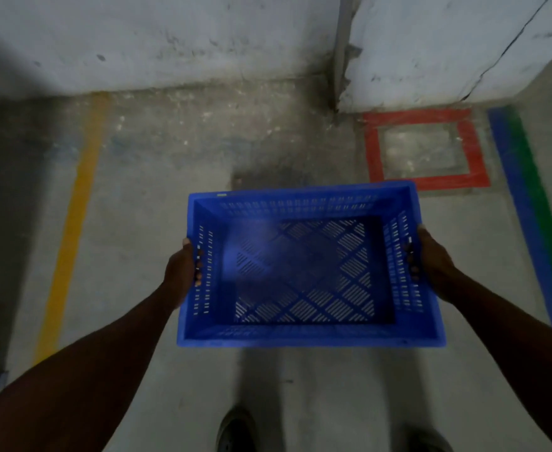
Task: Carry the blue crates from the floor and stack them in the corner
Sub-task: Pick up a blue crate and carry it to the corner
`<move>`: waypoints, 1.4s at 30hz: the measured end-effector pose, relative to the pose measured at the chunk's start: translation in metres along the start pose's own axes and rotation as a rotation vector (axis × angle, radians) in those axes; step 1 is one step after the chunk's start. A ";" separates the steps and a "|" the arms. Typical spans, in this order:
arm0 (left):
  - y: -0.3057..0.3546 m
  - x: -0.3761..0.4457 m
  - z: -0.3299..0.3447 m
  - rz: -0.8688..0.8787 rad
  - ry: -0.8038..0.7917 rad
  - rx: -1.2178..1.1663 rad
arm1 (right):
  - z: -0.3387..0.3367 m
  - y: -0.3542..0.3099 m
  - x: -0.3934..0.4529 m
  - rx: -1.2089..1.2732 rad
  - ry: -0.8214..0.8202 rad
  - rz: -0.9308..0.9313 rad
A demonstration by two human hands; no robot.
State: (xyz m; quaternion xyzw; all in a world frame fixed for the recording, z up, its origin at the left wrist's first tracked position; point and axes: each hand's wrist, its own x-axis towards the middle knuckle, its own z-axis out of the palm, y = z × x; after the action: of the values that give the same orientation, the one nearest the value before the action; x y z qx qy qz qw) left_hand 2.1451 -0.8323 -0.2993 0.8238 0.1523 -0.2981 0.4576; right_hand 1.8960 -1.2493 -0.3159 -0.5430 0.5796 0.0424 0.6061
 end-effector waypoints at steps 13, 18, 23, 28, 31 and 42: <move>-0.038 0.067 0.039 -0.019 0.003 -0.007 | 0.028 0.027 0.076 -0.016 0.004 0.007; -0.044 0.076 0.046 0.008 0.015 0.005 | 0.034 0.035 0.088 0.001 0.016 0.002; -0.048 0.077 0.046 0.019 0.008 -0.032 | 0.035 0.035 0.092 -0.010 0.047 -0.006; -0.050 0.080 0.048 0.019 0.019 -0.011 | 0.036 0.032 0.088 -0.037 0.081 -0.029; -0.052 0.081 0.048 0.036 0.043 0.004 | 0.039 0.031 0.083 -0.054 0.097 -0.036; -0.043 0.072 0.049 0.025 0.190 0.195 | 0.037 0.021 0.072 -0.320 0.181 -0.101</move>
State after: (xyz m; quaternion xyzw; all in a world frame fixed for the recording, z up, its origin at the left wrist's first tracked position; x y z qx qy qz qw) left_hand 2.1617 -0.8522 -0.3927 0.8907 0.1551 -0.2262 0.3626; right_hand 1.9293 -1.2563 -0.3919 -0.6626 0.5897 0.0544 0.4586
